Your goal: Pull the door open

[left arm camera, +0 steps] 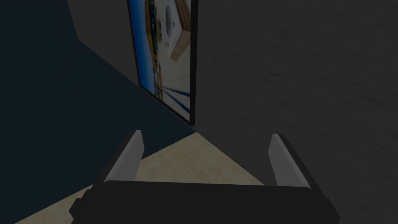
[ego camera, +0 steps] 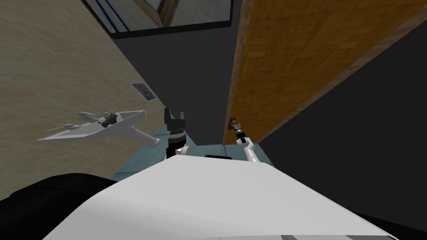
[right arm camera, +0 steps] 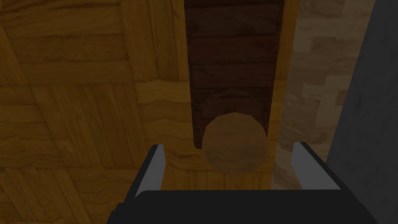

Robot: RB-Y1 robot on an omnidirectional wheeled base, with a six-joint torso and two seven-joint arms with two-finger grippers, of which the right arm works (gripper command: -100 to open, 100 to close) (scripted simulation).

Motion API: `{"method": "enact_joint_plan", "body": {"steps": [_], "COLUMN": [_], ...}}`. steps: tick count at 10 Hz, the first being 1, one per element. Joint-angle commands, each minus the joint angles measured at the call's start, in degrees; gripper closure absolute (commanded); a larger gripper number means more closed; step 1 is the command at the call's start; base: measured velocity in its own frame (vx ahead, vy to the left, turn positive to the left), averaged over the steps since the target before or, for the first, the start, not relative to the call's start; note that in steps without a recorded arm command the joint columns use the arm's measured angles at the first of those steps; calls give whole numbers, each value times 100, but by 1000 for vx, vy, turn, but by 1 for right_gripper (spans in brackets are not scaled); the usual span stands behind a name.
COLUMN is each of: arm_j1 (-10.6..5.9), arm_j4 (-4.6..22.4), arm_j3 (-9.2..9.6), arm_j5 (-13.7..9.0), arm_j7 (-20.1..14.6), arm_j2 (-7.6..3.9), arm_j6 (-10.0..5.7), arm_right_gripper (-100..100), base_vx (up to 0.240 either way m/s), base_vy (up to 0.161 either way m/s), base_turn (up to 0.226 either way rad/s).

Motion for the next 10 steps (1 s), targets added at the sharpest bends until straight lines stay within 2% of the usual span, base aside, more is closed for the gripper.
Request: {"method": "enact_joint_plan", "body": {"steps": [1,3,4,5,10], "arm_j1": [-88,-262,-227,-227,-227], "arm_j4": [85,211,194,194,194], "arm_j3": [-177,-413,-354,-354,-354], "arm_j5": [-22,-55,-48,-48,-48], "arm_j7": [106,261,215,215,215], "arm_j2": [79,228,181,181,181], "arm_j6": [13,3,4,4,4], "arm_right_gripper": [-100,-100,-100,100,100], "base_vx": [21,29,16,-3,-2], "base_vy": [-72,-82,-40,5,6], "base_turn": [151,294,48,-42,-3]}}
